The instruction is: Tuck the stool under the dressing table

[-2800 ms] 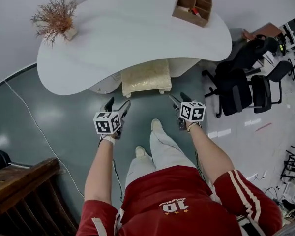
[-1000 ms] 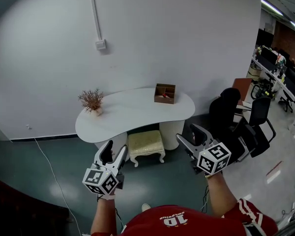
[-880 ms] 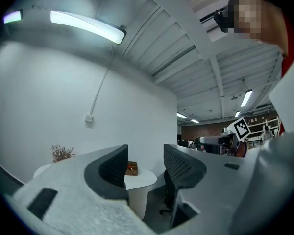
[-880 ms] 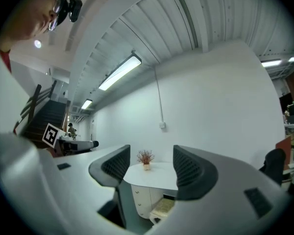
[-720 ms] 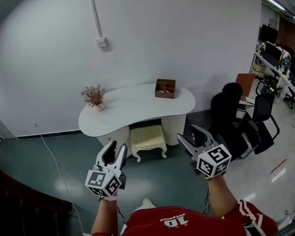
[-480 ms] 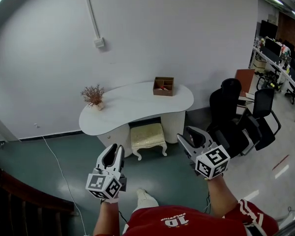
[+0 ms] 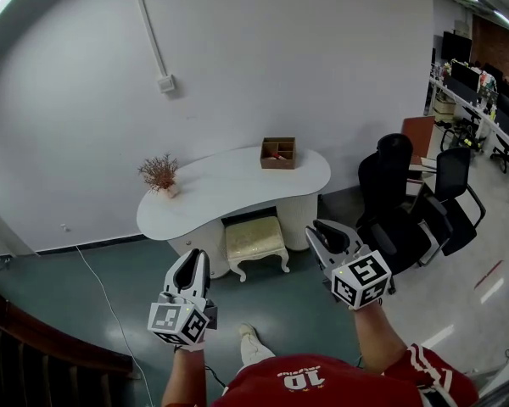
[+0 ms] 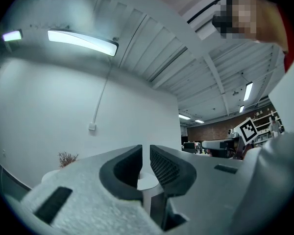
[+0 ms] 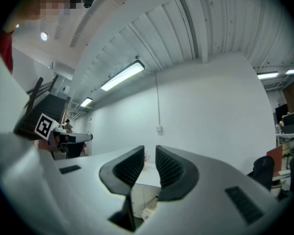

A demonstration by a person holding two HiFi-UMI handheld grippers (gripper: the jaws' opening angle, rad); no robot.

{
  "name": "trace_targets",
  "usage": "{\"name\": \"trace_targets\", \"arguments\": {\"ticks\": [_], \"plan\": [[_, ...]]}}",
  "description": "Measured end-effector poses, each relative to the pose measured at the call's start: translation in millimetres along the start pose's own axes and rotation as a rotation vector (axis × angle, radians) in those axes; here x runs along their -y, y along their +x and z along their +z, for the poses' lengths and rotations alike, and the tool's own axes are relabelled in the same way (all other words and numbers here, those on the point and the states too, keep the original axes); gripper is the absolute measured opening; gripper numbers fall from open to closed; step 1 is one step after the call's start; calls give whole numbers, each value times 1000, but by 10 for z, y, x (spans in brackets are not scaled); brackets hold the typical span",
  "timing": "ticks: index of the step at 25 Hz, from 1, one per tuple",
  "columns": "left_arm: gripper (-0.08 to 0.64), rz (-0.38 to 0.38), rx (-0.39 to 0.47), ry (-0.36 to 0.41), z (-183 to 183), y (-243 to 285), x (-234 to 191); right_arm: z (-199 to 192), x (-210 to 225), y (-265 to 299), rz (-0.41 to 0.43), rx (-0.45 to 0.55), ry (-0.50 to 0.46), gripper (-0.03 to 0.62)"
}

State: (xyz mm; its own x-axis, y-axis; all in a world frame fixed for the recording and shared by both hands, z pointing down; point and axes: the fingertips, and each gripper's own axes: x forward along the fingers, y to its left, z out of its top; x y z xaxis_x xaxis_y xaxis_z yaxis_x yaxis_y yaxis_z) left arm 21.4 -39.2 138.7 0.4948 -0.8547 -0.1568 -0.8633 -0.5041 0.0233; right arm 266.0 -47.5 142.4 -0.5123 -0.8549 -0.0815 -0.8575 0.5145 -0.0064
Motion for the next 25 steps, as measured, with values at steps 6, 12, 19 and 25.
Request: {"name": "trace_targets", "arguments": {"ticks": [6,12,19,25], "plan": [[29,4,11,-4,-12,-62,32,-14,-45,-71,5,8,29,3],[28,-4,9,5,-58,-110,71,-5,-76,-111,-5,17,16,3],[28,-3,9,4,-64,-158,100,20,-74,-138,-17,22,12,2],[28,2,-1,29,-82,-185,122,39,-103,-157,-4,26,23,2]]}}
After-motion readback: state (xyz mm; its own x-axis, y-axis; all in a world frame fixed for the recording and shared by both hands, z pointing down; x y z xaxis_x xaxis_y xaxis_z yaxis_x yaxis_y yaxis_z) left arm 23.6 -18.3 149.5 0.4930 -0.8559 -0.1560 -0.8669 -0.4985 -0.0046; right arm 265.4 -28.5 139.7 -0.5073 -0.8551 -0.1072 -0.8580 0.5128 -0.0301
